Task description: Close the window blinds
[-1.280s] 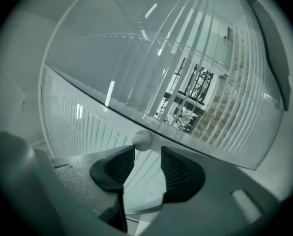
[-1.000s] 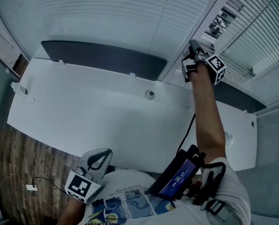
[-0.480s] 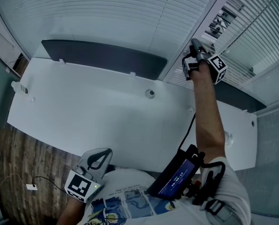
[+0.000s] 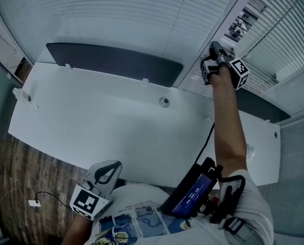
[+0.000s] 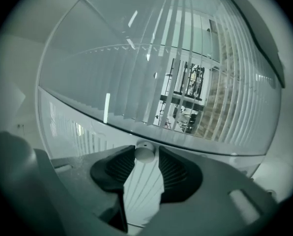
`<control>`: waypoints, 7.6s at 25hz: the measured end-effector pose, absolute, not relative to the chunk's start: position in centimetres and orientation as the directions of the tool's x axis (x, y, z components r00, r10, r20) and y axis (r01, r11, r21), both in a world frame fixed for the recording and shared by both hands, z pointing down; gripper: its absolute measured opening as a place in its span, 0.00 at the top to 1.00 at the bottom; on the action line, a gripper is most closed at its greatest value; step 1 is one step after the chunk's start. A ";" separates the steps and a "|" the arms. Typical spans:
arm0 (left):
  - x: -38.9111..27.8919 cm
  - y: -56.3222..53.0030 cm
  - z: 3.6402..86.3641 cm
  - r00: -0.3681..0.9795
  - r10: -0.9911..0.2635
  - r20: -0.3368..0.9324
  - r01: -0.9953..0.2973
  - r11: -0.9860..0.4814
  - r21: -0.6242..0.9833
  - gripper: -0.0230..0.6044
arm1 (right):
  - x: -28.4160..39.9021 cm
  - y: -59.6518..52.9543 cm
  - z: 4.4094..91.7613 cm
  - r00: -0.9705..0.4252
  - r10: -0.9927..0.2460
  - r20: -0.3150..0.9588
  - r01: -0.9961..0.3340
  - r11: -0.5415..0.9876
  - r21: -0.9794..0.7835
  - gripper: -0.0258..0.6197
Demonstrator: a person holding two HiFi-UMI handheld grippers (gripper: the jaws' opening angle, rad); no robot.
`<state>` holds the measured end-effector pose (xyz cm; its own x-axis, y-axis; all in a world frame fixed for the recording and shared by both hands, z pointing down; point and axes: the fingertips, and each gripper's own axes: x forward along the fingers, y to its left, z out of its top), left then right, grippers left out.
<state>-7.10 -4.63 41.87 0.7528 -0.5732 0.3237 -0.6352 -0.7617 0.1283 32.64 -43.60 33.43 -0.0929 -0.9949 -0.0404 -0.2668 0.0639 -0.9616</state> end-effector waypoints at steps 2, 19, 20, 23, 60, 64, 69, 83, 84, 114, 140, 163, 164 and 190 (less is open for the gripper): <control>-7.1 -4.7 41.7 0.755 -0.572 0.321 -0.632 -0.765 0.121 0.95 | 32.8 -43.7 33.1 -0.091 -0.995 -0.027 -0.311 0.055 -0.949 0.76; -7.8 -4.7 42.0 0.749 -0.578 0.325 -0.640 -0.757 0.130 0.95 | 31.5 -43.3 32.0 -0.010 -0.981 0.193 -0.903 -0.074 -0.423 0.76; -7.8 -4.7 41.9 0.749 -0.576 0.327 -0.640 -0.757 0.132 0.95 | 31.4 -43.3 32.0 0.004 -0.979 0.205 -0.923 -0.082 -0.375 0.76; -7.9 -4.9 42.1 0.755 -0.579 0.308 -0.632 -0.767 0.108 0.95 | 31.2 -43.5 31.5 0.044 -0.973 0.228 -0.969 -0.097 -0.226 0.76; -7.3 -5.1 42.3 0.768 -0.556 0.318 -0.619 -0.771 0.146 0.95 | 29.3 -44.2 32.9 0.370 -0.920 0.127 -0.256 0.030 0.966 0.77; -7.1 -5.2 42.1 0.772 -0.559 0.303 -0.617 -0.773 0.147 0.95 | 29.4 -44.3 33.1 0.387 -0.917 0.100 -0.147 0.045 0.988 0.77; -7.3 -5.3 42.4 0.760 -0.565 0.320 -0.626 -0.769 0.129 0.95 | 29.5 -44.3 33.6 0.391 -0.916 0.092 -0.084 0.064 0.994 0.77; -6.7 -4.5 41.6 0.750 -0.580 0.318 -0.637 -0.763 0.111 0.95 | 30.0 -43.4 32.9 0.404 -0.913 0.054 0.128 0.115 0.985 0.77; -6.7 -4.5 41.7 0.749 -0.581 0.320 -0.639 -0.761 0.113 0.95 | 30.0 -43.4 32.8 0.405 -0.913 0.052 0.142 0.119 0.983 0.77; -5.5 -4.1 41.8 0.760 -0.569 0.314 -0.624 -0.773 0.111 0.95 | 28.9 -43.3 33.3 0.260 -0.955 0.144 -0.124 0.115 0.986 0.75; 0.5 -5.6 40.3 0.772 -0.556 0.307 -0.596 -0.801 0.048 0.95 | 28.6 -25.7 38.1 -0.140 -0.931 0.338 -0.864 0.282 0.417 0.96; 6.2 -3.6 38.3 0.851 -0.445 0.277 -0.469 -0.883 0.021 0.95 | 24.8 -9.4 43.2 -0.253 -0.873 0.417 -0.918 0.353 0.181 0.96; 6.1 -3.4 38.2 0.857 -0.437 0.274 -0.461 -0.887 0.024 0.95 | 24.6 -8.8 43.1 -0.253 -0.875 0.414 -0.920 0.350 0.178 0.96; -2.2 0.7 38.0 0.931 -0.290 0.222 -0.312 -0.948 0.069 0.95 | 13.1 0.4 39.5 -0.214 -0.902 0.375 -0.939 0.296 0.177 0.96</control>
